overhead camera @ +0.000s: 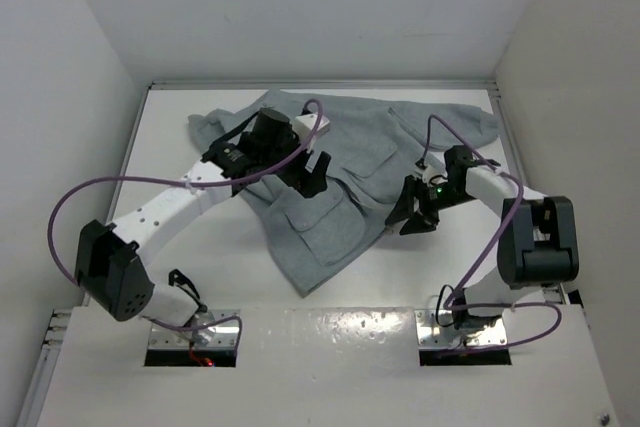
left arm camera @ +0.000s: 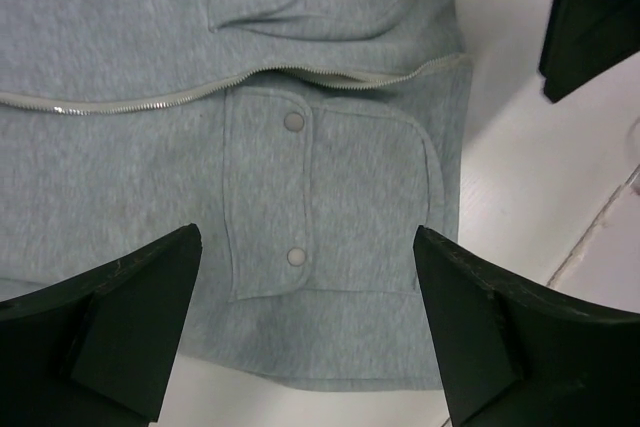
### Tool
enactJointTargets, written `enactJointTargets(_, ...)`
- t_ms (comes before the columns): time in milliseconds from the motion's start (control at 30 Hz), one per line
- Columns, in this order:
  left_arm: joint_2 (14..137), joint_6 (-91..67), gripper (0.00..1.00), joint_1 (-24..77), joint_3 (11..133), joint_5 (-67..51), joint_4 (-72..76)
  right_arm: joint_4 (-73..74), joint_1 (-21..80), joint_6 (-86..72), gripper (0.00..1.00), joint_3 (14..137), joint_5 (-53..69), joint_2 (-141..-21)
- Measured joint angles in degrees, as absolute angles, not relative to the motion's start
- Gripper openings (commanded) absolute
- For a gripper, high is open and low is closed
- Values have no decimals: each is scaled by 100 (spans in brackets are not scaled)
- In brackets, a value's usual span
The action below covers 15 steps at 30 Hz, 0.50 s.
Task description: Zip up the jacket
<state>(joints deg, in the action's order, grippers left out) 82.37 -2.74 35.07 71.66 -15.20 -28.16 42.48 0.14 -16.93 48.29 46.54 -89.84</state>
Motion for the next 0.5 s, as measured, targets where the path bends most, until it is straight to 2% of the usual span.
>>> enactJointTargets(167, 7675, -399, 94, 3479, 6816, -1647, -2379, 3719, -113, -2189, 62, 4735, 4650, -9452)
enactJointTargets(333, 7607, -517, 94, 3479, 6777, -1728, -2080, 3271, -176, -2508, 62, 4735, 4558, -10053)
enactJointTargets(467, 7631, -541, 94, 3479, 6665, -1835, -2021, 3065, -176, -2628, 61, 4735, 4418, -10221)
enactJointTargets(500, 7655, -548, 94, 3479, 6646, -1852, -2005, 2995, -176, -2670, 58, 4735, 4388, -10232)
